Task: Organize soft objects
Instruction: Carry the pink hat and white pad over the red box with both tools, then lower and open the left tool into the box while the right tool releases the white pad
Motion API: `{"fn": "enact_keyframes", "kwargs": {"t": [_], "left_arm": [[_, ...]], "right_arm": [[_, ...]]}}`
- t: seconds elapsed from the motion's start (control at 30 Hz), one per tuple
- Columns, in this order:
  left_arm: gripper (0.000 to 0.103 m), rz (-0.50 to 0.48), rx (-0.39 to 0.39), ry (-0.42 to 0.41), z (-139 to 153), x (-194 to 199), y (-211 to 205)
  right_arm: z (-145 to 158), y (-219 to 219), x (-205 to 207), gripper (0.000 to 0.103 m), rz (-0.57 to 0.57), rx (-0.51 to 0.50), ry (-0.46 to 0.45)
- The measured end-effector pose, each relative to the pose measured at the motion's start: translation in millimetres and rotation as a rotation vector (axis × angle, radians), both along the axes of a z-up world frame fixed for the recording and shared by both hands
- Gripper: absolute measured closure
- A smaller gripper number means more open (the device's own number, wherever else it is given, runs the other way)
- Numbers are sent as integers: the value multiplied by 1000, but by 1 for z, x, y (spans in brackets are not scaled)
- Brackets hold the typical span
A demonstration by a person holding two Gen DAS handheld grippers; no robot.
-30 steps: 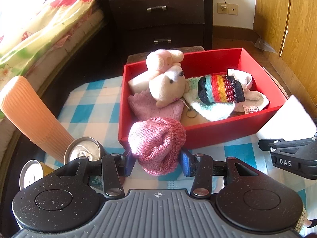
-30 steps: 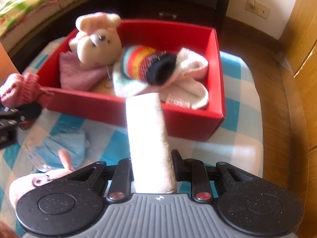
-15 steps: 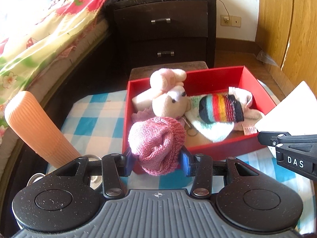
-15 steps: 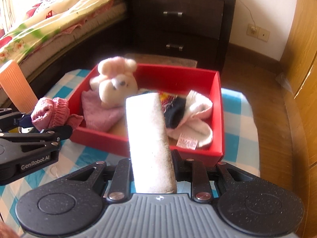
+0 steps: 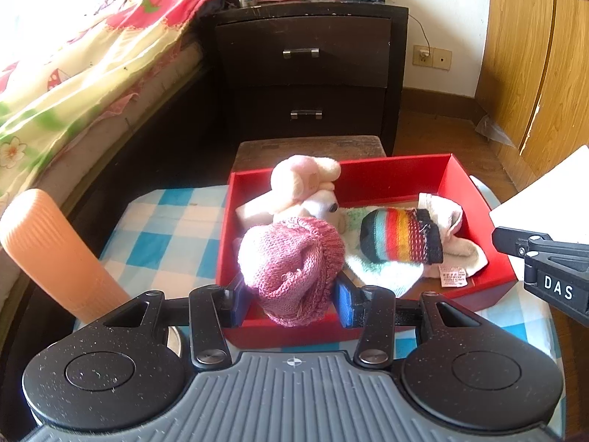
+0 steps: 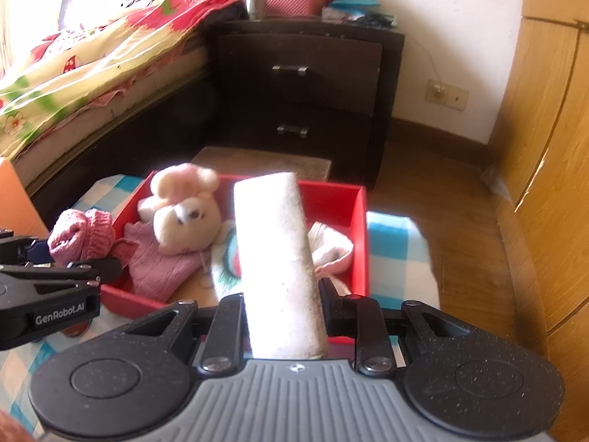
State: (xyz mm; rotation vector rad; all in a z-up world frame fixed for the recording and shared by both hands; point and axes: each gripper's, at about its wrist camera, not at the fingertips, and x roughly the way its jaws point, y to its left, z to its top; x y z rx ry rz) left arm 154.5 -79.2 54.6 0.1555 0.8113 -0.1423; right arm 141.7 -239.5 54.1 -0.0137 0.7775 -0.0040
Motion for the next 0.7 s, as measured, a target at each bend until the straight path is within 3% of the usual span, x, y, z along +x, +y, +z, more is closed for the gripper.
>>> {"fn": "enact_keyframes", "kwargs": {"t": [0.7], "left_arm": [[57,34,-76,-8,9,15,5]], "right_arm": [[4,-8,6,101,-43,-55,-70]]}}
